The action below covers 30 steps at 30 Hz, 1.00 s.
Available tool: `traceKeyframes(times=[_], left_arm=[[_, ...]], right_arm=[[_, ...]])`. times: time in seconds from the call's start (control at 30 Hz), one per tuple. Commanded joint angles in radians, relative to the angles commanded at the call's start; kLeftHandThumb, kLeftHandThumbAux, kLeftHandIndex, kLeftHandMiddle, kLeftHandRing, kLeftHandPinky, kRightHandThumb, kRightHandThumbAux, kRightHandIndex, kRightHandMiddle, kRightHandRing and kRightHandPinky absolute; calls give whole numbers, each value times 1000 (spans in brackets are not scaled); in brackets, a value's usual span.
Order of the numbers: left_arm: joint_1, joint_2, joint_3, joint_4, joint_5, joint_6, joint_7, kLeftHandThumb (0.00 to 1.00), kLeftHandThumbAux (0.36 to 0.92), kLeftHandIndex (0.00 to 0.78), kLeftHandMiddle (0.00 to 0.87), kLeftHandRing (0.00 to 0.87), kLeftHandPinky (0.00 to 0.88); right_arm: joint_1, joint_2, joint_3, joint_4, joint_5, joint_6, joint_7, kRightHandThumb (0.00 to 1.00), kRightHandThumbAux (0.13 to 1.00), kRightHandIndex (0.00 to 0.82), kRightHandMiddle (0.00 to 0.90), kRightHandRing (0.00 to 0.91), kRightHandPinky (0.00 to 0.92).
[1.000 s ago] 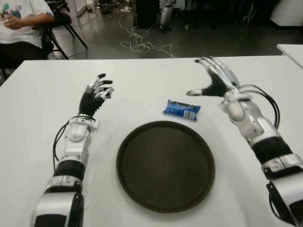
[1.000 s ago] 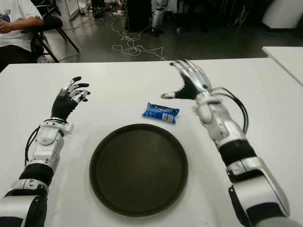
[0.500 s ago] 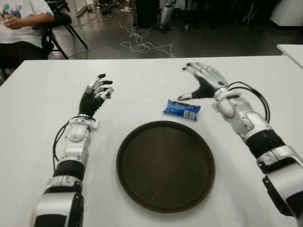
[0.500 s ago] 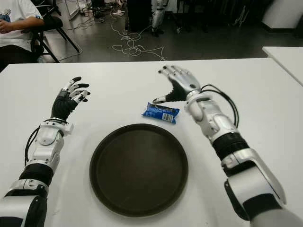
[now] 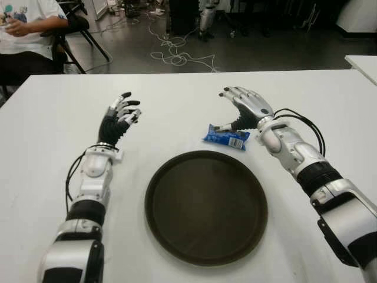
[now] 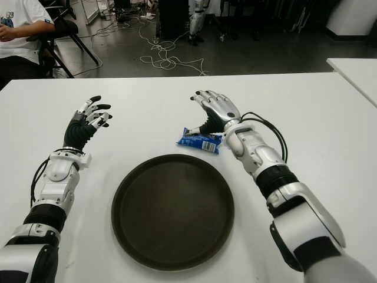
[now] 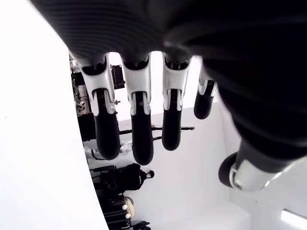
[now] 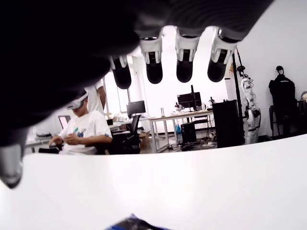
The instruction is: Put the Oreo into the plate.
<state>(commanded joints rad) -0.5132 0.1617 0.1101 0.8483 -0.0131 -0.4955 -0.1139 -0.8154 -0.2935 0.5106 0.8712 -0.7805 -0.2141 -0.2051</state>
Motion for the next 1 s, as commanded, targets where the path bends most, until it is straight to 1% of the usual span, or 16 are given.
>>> traceKeyframes(times=[0.2,0.5,0.63,0.77,1.0], left_arm=[[-2,0,1,5,-1,-3,2,252,613,149,271,321,393],[-2,2,0,6,6,-4,9,239,612,145,275,324,396],[-2,2,0,5,6,0,11,250,622,144,282,327,395],[-3,3,-1,5,7,0,11,262,618,141,281,325,397],[-1,0,2,2,-3,-4,-1,270,617,142,273,323,397]], right_arm=[[-3,11,13,20,-10,1,-31,0,461,8,43,45,63],[-10,23,29,49,-16,5,-66,0,472,3,64,67,95],[-19,28,40,73,-17,5,-84,0,476,22,96,107,149],[-24,34,48,95,-18,9,-101,0,490,33,111,123,170],[-31,41,55,125,-13,8,-121,0,489,45,124,146,193]])
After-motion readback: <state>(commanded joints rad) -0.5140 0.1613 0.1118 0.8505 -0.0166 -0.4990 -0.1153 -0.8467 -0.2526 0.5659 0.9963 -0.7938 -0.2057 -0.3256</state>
